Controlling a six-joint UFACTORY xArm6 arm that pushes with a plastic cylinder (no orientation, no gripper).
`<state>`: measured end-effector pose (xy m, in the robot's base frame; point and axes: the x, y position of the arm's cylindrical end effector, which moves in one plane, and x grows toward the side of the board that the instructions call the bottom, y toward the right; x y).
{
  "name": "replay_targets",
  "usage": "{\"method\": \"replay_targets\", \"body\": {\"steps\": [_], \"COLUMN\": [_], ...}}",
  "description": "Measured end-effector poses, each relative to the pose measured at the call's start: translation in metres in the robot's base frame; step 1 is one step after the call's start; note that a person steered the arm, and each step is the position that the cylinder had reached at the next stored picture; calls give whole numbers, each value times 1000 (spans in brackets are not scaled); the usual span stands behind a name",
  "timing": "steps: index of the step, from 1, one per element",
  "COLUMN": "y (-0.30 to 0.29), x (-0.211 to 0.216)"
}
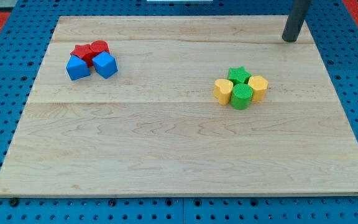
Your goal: Place the arm to the right of yellow hexagon
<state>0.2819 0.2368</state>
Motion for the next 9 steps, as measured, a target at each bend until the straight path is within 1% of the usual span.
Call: {"method": "replay_targets", "body": {"steps": [1,4,6,7,9], "y": [-4,-7,-9,14,-52], "x": [14,91,93,93,125]}}
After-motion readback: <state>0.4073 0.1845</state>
